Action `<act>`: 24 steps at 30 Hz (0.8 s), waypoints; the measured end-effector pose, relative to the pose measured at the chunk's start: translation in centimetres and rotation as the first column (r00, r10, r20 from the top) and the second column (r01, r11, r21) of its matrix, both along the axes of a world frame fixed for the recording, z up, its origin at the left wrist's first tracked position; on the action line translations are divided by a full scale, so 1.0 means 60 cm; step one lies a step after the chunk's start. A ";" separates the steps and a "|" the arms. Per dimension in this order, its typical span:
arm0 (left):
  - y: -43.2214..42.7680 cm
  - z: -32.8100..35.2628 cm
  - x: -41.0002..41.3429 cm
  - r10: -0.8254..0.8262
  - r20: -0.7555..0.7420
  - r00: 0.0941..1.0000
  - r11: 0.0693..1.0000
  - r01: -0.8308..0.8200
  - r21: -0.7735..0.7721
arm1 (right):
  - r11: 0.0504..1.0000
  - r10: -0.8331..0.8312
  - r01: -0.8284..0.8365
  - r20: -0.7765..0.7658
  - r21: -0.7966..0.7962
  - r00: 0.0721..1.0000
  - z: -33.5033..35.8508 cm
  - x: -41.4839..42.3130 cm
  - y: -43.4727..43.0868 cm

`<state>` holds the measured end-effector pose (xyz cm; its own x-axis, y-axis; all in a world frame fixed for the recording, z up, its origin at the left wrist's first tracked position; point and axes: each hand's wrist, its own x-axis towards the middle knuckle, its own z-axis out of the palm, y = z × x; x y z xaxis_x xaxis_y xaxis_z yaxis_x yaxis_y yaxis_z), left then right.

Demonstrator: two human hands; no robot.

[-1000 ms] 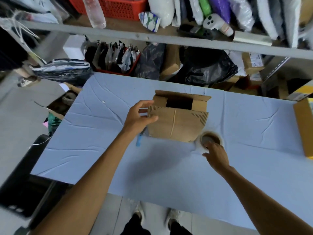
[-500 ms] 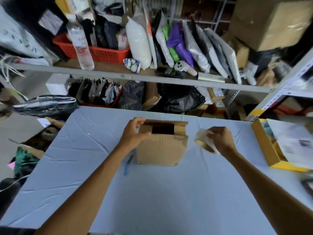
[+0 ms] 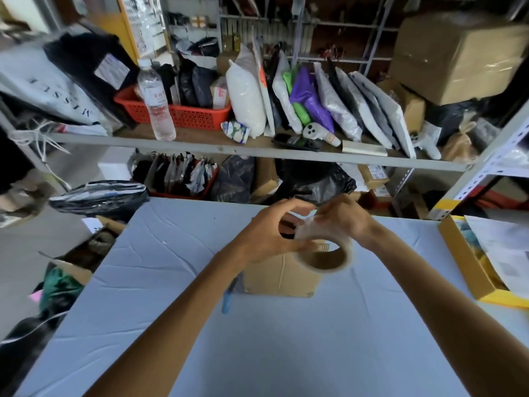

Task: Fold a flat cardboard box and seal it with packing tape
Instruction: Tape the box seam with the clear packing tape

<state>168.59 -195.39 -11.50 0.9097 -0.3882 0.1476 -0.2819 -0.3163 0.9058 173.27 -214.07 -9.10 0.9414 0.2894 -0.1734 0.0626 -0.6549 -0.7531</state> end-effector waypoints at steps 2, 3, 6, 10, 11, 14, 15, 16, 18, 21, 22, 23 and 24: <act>0.006 -0.017 -0.009 0.111 -0.016 0.994 0.993 -0.111 -0.037 | 0.999 0.051 -0.050 0.083 -0.014 0.995 -0.001 -0.007 0.015; 0.009 -0.024 -0.012 0.163 -0.019 0.986 0.985 -0.164 -0.055 | 0.997 0.071 -0.070 0.108 -0.017 0.992 -0.001 -0.013 0.021; 0.019 -0.032 -0.013 0.240 -0.014 0.971 0.968 -0.240 -0.072 | 0.990 0.139 -0.134 0.126 -0.048 0.982 -0.003 -0.017 0.028; 0.026 -0.030 -0.012 0.295 -0.025 0.955 0.955 -0.296 -0.029 | 0.989 0.142 -0.146 0.102 0.032 0.985 -0.011 -0.021 0.030; 0.029 -0.030 -0.011 0.330 -0.075 0.941 0.942 -0.333 -0.035 | 0.989 0.130 -0.136 0.097 0.052 0.987 -0.014 -0.022 0.031; 0.035 -0.027 -0.006 0.374 -0.305 0.876 0.898 -0.424 -0.117 | 0.981 0.157 -0.170 0.126 0.097 0.979 -0.018 -0.026 0.030; 0.037 -0.025 -0.006 0.364 -0.360 0.859 0.888 -0.436 -0.143 | 0.975 0.177 -0.194 0.154 0.107 0.972 -0.018 -0.030 0.030; 0.039 -0.023 -0.006 0.354 -0.390 0.850 0.882 -0.442 -0.162 | 0.969 0.194 -0.217 0.182 0.115 0.964 -0.018 -0.032 0.030; 0.043 -0.019 -0.006 0.348 -0.346 0.871 0.891 -0.422 -0.168 | 0.962 0.215 -0.245 0.216 0.122 0.952 -0.021 -0.036 0.028; 0.050 -0.009 -0.008 0.304 -0.140 0.942 0.948 -0.313 -0.047 | 0.961 0.224 -0.254 0.223 0.114 0.949 -0.025 -0.040 0.022; 0.051 -0.008 -0.010 0.271 -0.088 0.959 0.962 -0.272 0.005 | 0.959 0.236 -0.262 0.204 0.111 0.950 -0.025 -0.041 0.020; 0.051 -0.006 -0.012 0.239 -0.055 0.969 0.971 -0.238 0.036 | 0.958 0.245 -0.267 0.183 0.105 0.952 -0.025 -0.042 0.018; 0.051 -0.006 -0.014 0.218 -0.034 0.975 0.975 -0.216 0.049 | 0.958 0.250 -0.269 0.166 0.102 0.954 -0.025 -0.043 0.015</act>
<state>167.75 -192.35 -11.85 0.9778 -0.1859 0.0970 -0.1664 -0.4065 0.8984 170.68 -213.17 -10.62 0.8432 0.5374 0.0157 0.3363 -0.5045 -0.7952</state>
